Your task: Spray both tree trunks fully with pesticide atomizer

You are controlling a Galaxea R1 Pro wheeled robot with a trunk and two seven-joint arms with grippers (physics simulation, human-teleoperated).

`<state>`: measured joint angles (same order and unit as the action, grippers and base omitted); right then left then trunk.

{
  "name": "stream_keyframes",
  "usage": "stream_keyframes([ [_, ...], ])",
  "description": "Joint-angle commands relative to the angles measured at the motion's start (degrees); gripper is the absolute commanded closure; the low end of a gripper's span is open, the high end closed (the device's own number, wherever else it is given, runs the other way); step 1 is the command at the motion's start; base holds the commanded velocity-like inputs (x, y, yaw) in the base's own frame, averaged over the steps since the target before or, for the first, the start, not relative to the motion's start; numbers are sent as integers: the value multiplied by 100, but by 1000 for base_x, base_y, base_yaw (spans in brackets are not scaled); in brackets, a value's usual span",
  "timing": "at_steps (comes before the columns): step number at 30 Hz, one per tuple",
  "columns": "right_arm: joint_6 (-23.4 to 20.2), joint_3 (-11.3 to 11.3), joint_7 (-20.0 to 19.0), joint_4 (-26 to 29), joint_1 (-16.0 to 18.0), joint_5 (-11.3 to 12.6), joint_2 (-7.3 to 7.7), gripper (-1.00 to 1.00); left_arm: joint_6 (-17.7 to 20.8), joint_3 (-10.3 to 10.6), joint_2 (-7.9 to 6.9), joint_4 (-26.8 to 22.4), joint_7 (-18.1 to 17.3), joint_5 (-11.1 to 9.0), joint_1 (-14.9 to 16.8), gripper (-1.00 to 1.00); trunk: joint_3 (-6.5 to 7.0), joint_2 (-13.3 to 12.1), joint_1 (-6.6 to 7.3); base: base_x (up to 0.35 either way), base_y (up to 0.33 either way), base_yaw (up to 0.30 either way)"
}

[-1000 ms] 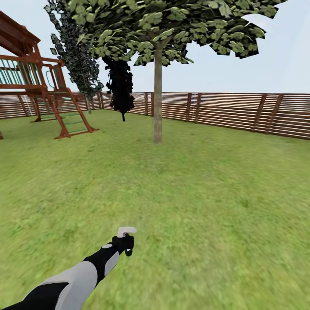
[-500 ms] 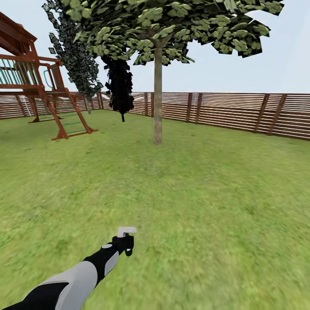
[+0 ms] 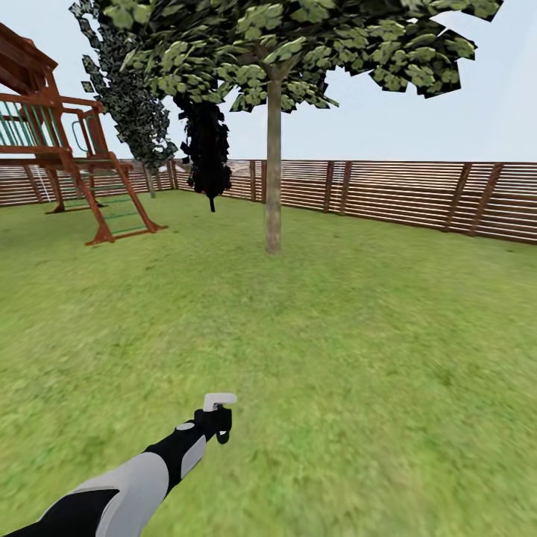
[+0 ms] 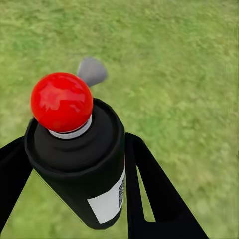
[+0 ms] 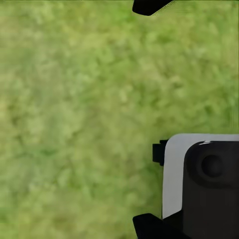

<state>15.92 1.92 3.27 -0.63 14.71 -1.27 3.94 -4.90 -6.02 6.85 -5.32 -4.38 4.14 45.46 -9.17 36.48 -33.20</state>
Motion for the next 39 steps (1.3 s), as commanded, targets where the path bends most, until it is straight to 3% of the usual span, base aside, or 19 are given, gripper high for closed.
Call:
stream_keyframes([
  [1,17,19,24,-7,5,-14,0,-100,-18,-49,1,5,-19,43,6,100,-9,7,-5,350,0,0],
  [39,17,19,24,-6,2,-14,1,-100,-18,-49,4,5,-20,45,5,100,-9,7,-5,350,0,-8],
])
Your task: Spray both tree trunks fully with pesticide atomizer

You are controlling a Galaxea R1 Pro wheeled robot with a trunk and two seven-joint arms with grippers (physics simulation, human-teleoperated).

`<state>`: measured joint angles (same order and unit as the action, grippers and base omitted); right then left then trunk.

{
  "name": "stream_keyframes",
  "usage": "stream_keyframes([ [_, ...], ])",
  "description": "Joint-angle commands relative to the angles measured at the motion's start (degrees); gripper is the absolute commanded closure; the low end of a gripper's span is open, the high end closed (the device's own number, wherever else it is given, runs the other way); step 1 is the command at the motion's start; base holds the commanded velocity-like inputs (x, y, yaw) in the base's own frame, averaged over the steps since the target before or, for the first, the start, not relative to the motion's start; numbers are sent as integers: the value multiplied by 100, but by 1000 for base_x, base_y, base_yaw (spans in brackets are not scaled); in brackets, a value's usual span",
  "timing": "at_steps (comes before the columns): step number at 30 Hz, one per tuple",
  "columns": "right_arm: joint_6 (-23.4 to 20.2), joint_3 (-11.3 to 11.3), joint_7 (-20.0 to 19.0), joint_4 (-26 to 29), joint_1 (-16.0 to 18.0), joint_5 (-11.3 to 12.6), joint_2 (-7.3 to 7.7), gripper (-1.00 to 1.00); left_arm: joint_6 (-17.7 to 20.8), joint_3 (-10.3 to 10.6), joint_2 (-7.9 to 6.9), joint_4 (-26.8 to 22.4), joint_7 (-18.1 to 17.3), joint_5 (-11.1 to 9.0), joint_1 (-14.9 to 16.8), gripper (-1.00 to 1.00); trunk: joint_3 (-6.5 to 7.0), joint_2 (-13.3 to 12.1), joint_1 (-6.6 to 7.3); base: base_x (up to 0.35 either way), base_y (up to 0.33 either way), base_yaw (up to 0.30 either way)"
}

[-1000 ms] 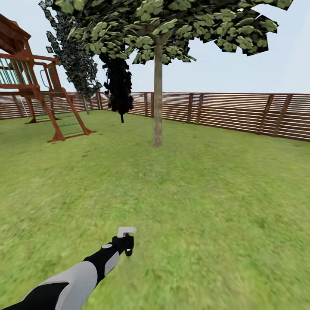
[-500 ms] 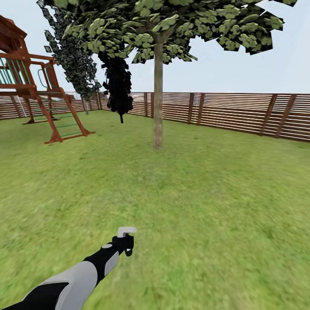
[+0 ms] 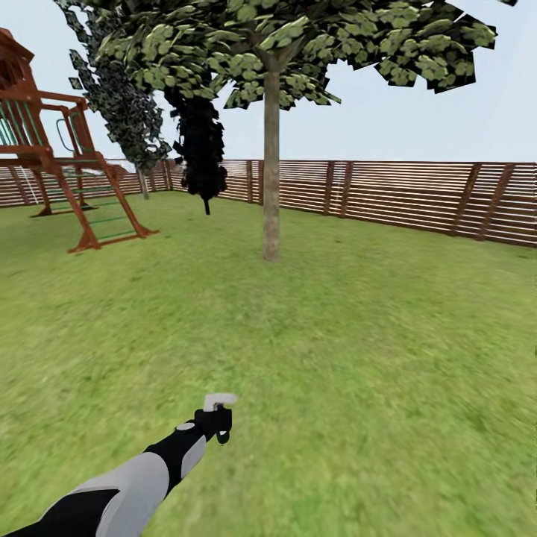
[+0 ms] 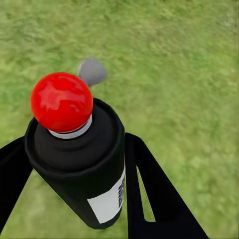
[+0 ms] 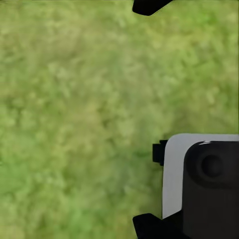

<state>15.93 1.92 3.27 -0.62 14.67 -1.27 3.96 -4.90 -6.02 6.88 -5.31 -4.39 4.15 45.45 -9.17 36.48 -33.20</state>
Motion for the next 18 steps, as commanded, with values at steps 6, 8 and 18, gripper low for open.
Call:
stream_keyframes([
  [6,16,19,24,-8,9,-14,-1,-100,-17,-48,1,4,-18,45,6,100,-9,7,-5,350,-49,-200],
  [8,16,19,24,-8,9,-14,-1,-100,-13,-48,1,4,-18,43,7,100,-9,7,-5,350,-70,-63],
  [18,16,19,24,-3,8,-14,-1,-100,-11,-48,79,8,-18,47,7,100,17,7,-5,350,-74,-7],
])
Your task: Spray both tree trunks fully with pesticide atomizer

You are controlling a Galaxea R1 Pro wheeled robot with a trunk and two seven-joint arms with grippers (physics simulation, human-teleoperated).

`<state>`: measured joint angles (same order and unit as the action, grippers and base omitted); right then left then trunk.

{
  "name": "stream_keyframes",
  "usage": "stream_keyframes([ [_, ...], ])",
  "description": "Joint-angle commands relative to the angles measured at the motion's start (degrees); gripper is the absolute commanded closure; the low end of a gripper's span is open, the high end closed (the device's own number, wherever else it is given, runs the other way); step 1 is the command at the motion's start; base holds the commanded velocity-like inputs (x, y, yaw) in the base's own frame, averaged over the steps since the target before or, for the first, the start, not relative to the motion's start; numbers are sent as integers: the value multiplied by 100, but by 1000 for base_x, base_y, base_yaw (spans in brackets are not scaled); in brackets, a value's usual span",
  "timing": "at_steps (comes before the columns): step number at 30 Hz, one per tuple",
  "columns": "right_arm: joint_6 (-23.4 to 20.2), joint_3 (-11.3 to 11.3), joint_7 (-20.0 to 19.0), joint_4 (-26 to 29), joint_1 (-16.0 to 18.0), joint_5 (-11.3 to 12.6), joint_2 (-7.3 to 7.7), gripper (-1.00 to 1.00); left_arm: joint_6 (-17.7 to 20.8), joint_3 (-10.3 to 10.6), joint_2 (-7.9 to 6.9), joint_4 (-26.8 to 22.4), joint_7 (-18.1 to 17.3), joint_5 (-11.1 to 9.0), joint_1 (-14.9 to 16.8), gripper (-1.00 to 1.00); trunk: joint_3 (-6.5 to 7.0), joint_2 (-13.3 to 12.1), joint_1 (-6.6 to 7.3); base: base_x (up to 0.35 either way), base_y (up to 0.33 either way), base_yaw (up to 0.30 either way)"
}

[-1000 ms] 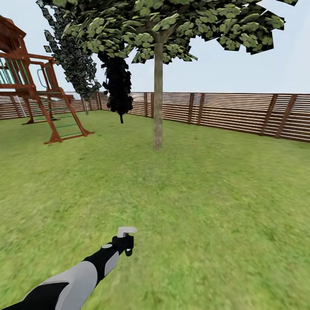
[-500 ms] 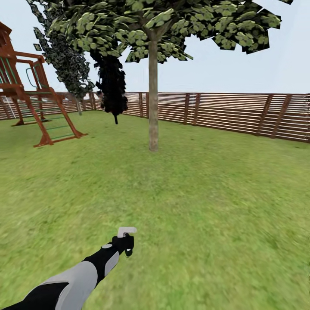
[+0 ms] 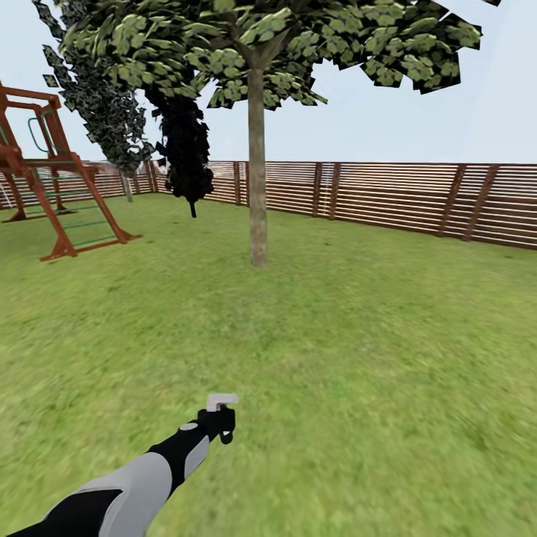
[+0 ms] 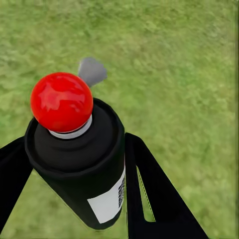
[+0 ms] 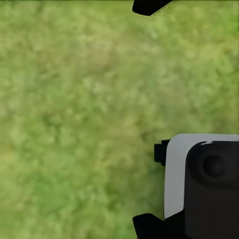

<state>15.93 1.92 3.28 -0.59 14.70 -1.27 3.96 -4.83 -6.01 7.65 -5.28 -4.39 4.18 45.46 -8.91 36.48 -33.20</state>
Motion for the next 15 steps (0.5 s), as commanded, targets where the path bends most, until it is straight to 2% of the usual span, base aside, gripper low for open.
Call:
stream_keyframes([
  [1,16,19,24,-5,6,-14,0,-100,-18,-50,14,7,-18,44,6,100,-9,7,-5,350,-74,0],
  [15,16,19,24,-5,4,-14,0,-100,-18,-53,26,8,-20,47,5,100,23,7,-5,350,-61,-36],
])
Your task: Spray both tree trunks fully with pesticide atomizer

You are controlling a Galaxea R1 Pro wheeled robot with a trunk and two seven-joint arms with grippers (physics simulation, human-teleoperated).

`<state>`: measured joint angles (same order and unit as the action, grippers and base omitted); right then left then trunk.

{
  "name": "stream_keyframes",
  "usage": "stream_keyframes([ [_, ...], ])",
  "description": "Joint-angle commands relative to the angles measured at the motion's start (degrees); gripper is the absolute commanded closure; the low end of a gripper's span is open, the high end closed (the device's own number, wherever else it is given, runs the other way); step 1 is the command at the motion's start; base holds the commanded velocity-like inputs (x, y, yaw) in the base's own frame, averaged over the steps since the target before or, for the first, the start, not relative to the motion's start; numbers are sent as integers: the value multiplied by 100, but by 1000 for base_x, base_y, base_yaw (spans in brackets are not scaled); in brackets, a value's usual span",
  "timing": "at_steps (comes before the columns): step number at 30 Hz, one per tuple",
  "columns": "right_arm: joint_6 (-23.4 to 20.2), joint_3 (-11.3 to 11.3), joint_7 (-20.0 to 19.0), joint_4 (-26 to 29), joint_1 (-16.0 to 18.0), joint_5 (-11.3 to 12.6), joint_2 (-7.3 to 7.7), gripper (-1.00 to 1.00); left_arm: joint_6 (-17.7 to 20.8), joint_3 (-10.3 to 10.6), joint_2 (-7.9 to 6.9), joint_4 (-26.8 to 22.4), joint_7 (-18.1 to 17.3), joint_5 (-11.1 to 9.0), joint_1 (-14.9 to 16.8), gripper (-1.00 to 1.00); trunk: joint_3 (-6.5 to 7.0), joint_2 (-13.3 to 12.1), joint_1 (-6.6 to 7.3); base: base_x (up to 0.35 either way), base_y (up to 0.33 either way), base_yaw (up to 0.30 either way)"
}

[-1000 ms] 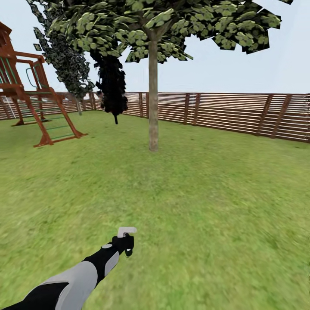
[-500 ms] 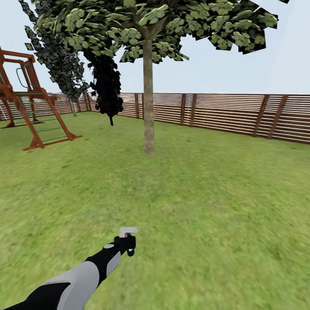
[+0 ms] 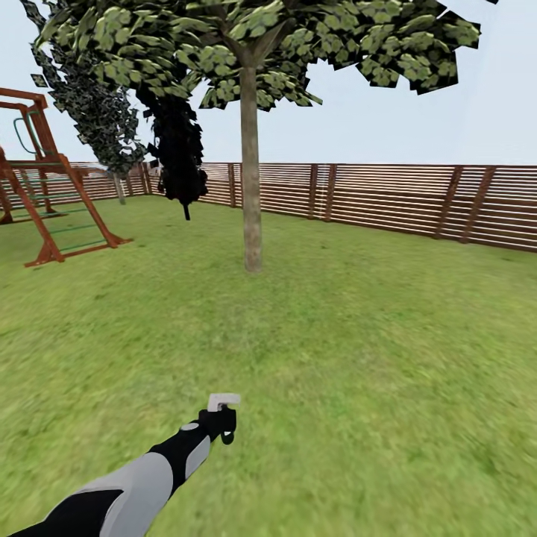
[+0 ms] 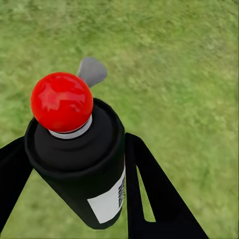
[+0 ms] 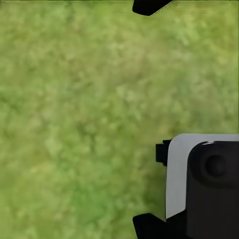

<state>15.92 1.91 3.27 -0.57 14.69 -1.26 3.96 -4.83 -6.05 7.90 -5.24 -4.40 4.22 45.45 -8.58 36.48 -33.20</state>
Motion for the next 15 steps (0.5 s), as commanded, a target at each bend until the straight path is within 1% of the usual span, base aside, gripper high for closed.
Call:
stream_keyframes([
  [1,16,20,24,-9,6,-14,0,-100,-18,-48,1,4,-18,43,6,100,-9,7,-5,350,-8,-2],
  [15,16,20,24,-7,4,-14,0,-100,-18,-46,1,3,-17,37,7,100,-9,7,-5,350,-1,0],
])
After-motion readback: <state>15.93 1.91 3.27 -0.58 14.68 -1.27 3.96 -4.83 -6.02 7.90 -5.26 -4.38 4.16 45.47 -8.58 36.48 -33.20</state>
